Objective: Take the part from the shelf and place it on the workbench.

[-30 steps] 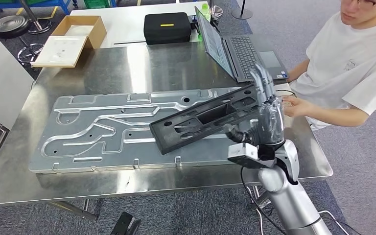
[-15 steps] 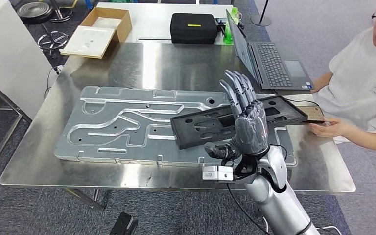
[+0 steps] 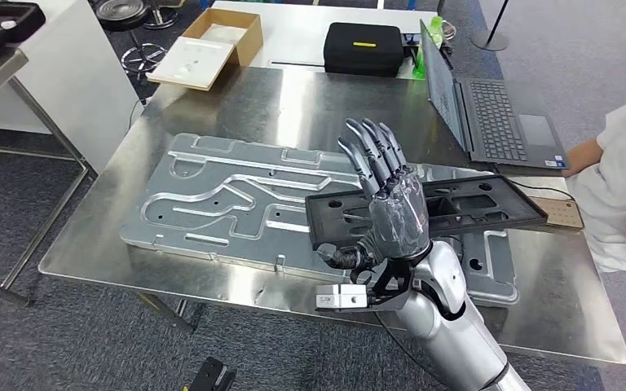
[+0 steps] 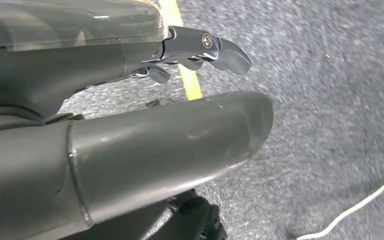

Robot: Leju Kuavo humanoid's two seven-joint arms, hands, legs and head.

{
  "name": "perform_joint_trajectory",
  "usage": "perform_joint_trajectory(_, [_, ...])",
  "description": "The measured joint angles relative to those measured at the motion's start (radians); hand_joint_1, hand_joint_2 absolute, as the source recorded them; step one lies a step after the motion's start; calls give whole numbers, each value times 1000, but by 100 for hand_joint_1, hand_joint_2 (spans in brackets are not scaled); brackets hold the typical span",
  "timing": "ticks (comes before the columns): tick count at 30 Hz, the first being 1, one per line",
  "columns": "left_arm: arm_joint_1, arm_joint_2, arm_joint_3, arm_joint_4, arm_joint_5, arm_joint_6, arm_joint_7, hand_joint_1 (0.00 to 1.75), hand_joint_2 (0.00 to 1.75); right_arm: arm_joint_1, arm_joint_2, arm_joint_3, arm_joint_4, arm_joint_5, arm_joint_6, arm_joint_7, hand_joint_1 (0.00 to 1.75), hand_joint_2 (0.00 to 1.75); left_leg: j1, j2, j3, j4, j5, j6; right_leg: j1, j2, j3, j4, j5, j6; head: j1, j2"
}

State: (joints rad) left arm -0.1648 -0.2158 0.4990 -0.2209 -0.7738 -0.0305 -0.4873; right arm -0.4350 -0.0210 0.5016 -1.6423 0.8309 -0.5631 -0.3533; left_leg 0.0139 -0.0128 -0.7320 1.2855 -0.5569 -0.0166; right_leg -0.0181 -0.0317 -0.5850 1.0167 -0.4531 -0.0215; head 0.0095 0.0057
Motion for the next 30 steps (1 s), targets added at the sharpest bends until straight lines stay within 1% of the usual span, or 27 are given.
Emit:
perform_joint_trajectory(1, [1,0,0,0,0,2,5,0,0,0,0,4,0,0,-1,3,0,0,2,4,3,-8,15,-3,-1,-12,1,1,-2,2,0,0])
perform_joint_trajectory(2, [2,0,0,0,0,4,12,0,0,-1,0,10,0,1,-2,5,0,0,4,12,27,-55,47,-5,-2,-23,2,3,-5,4,0,0])
perform_joint_trajectory(3, [3,0,0,0,0,7,20,0,0,-2,0,15,0,3,-3,8,0,0,5,31,62,-124,80,-5,-2,-33,4,6,-9,8,0,0])
perform_joint_trajectory(4, [2,0,0,0,0,9,30,0,0,-3,0,20,0,6,-6,10,0,0,2,50,95,-188,104,-2,0,-43,6,9,-13,13,0,0])
perform_joint_trajectory(5, [2,0,0,0,0,10,40,0,0,-4,0,26,-1,11,-8,11,0,0,-1,65,117,-233,118,4,3,-50,7,12,-16,19,0,0])
perform_joint_trajectory(6, [3,0,0,0,-1,11,51,0,0,-4,0,31,-2,14,-10,12,0,0,-4,73,126,-254,121,11,6,-58,9,13,-19,24,1,0])
perform_joint_trajectory(8, [8,2,0,0,-1,12,73,0,0,-5,0,45,-4,23,-14,16,0,0,-6,55,124,-258,121,27,8,-74,13,12,-21,34,2,0])
perform_joint_trajectory(9, [11,3,0,0,-2,13,85,0,0,-4,0,52,-5,27,-17,18,0,0,-5,46,125,-261,123,33,6,-72,15,14,-26,40,1,0])
perform_joint_trajectory(10, [14,5,0,0,-3,16,97,0,0,-3,1,58,-8,30,-21,20,0,0,-4,36,126,-264,126,40,3,-56,12,26,-37,45,2,0])
perform_joint_trajectory(11, [15,7,0,0,-4,19,108,0,0,-2,1,64,-11,33,-26,22,0,0,-2,27,128,-268,129,47,0,-32,-1,58,-60,49,2,0])
perform_joint_trajectory(12, [16,9,0,0,-5,21,117,0,0,1,1,68,-13,34,-30,23,0,0,-1,17,128,-270,131,52,-2,-5,-25,110,-90,51,2,0])
perform_joint_trajectory(13, [16,11,0,0,-5,23,123,0,0,6,1,71,-15,34,-33,24,0,0,-2,6,127,-270,131,55,-3,15,-57,174,-121,51,2,0])
perform_joint_trajectory(14, [17,13,0,0,-5,25,128,0,0,11,0,74,-15,35,-35,25,0,0,-3,-6,126,-269,132,57,-2,24,-89,236,-145,50,2,0])
perform_joint_trajectory(15, [19,16,0,0,-6,26,132,0,0,15,0,78,-15,35,-35,26,0,0,-4,-19,126,-269,132,58,-2,27,-110,273,-150,50,2,0])
perform_joint_trajectory(16, [21,20,0,0,-6,28,136,0,0,17,0,82,-15,35,-37,26,0,0,-5,-32,126,-268,132,59,-2,29,-115,276,-136,48,2,0])
perform_joint_trajectory(17, [23,23,0,0,-6,30,139,0,0,18,0,87,-15,35,-38,26,0,0,-6,-45,127,-266,131,58,-2,33,-103,244,-107,45,2,0])
perform_joint_trajectory(18, [24,25,0,0,-7,31,142,0,0,16,0,91,-14,35,-40,26,0,0,-6,-58,127,-265,131,57,-2,44,-76,183,-68,40,2,0])
perform_joint_trajectory(19, [25,26,0,0,-8,30,143,0,0,15,0,94,-14,35,-42,26,0,0,-7,-70,126,-263,131,55,-3,67,-48,119,-39,35,2,0])
perform_joint_trajectory(20, [25,27,0,0,-13,27,145,0,0,13,0,96,-14,33,-44,26,0,0,-7,-81,124,-261,131,52,-3,86,-25,67,-21,32,2,0])
perform_joint_trajectory(21, [27,27,-1,0,-21,25,146,0,0,12,1,98,-14,30,-45,25,0,0,-6,-91,121,-260,131,47,-2,101,-11,35,-14,30,1,0])
perform_joint_trajectory(22, [30,27,-4,0,-30,23,149,0,0,11,2,101,-13,26,-46,23,0,0,-4,-101,118,-260,133,40,0,106,-6,25,-16,28,1,0])
perform_joint_trajectory(24, [39,30,-9,0,-41,23,155,0,0,7,8,110,-11,19,-48,20,0,0,0,-114,114,-262,135,26,0,86,-1,15,-13,23,1,0])
perform_joint_trajectory(25, [45,31,-11,0,-42,23,158,0,0,6,12,115,-10,18,-49,19,0,0,-1,-101,111,-256,130,21,-2,75,4,9,-10,17,1,0])
perform_joint_trajectory(26, [48,33,-12,1,-42,24,160,0,0,5,16,120,-8,18,-51,19,0,0,-2,-78,100,-232,114,16,-5,62,9,2,-8,11,-1,0])
perform_joint_trajectory(28, [52,35,-12,1,-39,24,162,0,0,5,20,126,-5,18,-58,18,0,0,-3,-23,60,-147,65,10,-5,37,14,-4,-8,4,-5,0])
perform_joint_trajectory(29, [51,35,-13,1,-38,24,163,0,0,5,20,127,-4,18,-62,18,0,0,-2,-11,42,-112,46,8,-4,29,14,-4,-8,3,-6,0])
perform_joint_trajectory(30, [51,35,-13,1,-38,24,163,0,0,6,20,127,-4,18,-63,18,0,0,-1,-8,32,-92,36,7,-3,25,14,-4,-8,2,-6,0])
